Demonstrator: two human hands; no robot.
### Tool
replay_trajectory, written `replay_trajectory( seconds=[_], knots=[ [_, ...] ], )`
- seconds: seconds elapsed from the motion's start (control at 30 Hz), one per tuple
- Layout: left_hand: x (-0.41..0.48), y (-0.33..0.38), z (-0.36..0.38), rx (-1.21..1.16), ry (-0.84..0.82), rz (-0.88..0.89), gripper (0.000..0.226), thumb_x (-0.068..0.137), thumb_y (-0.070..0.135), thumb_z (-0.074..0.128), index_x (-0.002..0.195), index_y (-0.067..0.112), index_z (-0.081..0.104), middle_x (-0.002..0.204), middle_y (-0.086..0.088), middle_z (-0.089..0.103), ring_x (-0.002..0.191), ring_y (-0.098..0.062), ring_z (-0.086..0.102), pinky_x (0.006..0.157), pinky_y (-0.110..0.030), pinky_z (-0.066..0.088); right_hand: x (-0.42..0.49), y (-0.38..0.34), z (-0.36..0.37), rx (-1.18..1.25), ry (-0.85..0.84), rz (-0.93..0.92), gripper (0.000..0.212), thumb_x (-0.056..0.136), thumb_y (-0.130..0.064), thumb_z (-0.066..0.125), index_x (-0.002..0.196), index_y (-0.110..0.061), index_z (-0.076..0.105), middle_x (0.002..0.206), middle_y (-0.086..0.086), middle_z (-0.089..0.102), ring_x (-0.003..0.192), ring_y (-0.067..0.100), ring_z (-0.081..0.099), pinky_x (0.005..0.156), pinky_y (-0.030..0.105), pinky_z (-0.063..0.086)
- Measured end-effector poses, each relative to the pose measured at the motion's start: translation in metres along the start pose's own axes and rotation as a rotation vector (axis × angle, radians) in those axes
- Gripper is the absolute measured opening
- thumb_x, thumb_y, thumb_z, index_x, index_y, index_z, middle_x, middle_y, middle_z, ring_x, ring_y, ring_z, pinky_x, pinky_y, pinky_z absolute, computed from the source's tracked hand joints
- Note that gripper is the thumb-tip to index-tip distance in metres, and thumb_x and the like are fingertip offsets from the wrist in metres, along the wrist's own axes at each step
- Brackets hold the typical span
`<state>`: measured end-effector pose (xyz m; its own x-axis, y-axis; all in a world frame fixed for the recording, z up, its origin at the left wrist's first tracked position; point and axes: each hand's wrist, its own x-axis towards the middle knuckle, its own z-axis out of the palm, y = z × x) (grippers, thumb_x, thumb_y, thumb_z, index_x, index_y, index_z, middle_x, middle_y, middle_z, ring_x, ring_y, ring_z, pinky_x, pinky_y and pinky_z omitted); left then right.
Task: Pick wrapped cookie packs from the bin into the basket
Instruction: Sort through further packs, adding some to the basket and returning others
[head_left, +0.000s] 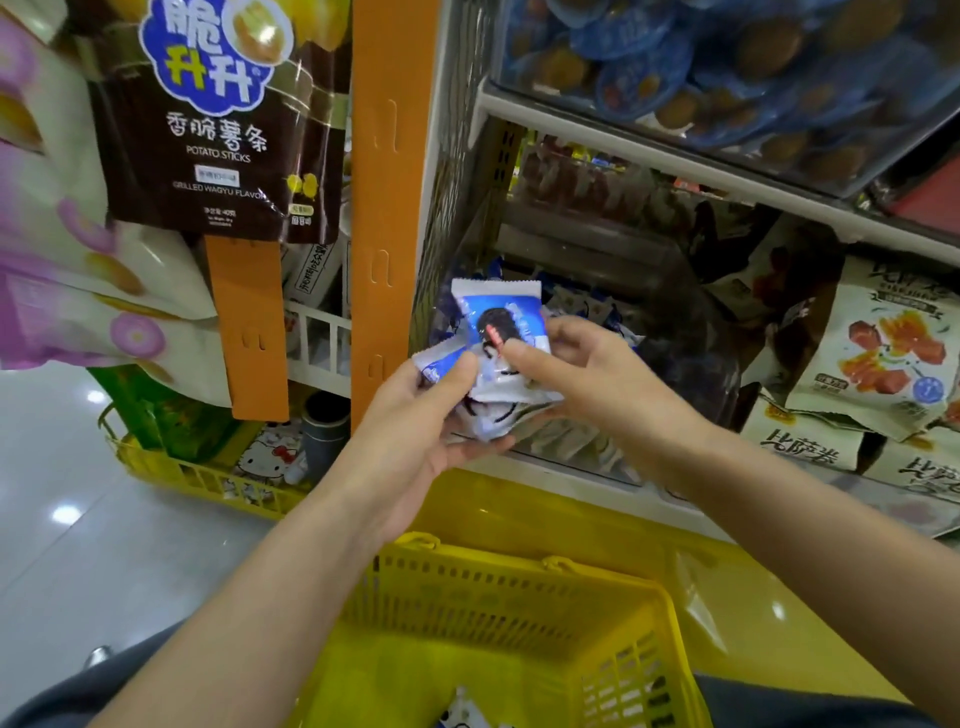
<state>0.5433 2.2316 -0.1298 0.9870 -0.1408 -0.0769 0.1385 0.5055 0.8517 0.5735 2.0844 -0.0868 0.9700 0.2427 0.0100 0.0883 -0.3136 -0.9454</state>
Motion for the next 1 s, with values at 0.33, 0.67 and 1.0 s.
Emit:
replay_trajectory(
  seconds=[0.33, 0.67, 1.0],
  knots=[
    [0.01, 0.015, -0.011, 0.206, 0.172, 0.107, 0.015, 0.093, 0.023, 0.052, 0.107, 0.021, 0.057, 0.098, -0.004, 0.071, 0.082, -0.016, 0.07, 0.08, -0.043, 0.056, 0.148, 0.018, -0.047, -0.631, 0.354, 0.159, 0.028, 0.098, -0.029, 0.039, 0.105, -0.007, 0.056, 0.103, 0.018, 0.056, 0.092, 0.03, 0.058, 0.072, 0.031, 0.042],
    [0.026, 0.019, -0.021, 0.189, 0.172, 0.183, 0.011, 0.092, 0.021, 0.052, 0.092, 0.031, 0.056, 0.074, 0.014, 0.071, 0.071, -0.004, 0.069, 0.065, -0.027, 0.057, 0.222, 0.046, -0.03, -0.686, 0.409, 0.085, 0.035, 0.092, -0.022, 0.054, 0.122, -0.005, 0.051, 0.122, 0.017, 0.056, 0.11, 0.031, 0.055, 0.086, 0.031, 0.043],
    [0.023, 0.024, -0.018, 0.175, 0.163, 0.202, 0.011, 0.092, 0.021, 0.052, 0.098, 0.028, 0.057, 0.087, 0.007, 0.07, 0.072, -0.001, 0.068, 0.06, -0.016, 0.055, 0.223, 0.048, -0.05, -0.867, 0.096, 0.237, 0.018, 0.088, -0.015, 0.062, 0.096, 0.001, 0.063, 0.096, 0.018, 0.068, 0.067, 0.019, 0.061, 0.058, 0.027, 0.048]
  ],
)
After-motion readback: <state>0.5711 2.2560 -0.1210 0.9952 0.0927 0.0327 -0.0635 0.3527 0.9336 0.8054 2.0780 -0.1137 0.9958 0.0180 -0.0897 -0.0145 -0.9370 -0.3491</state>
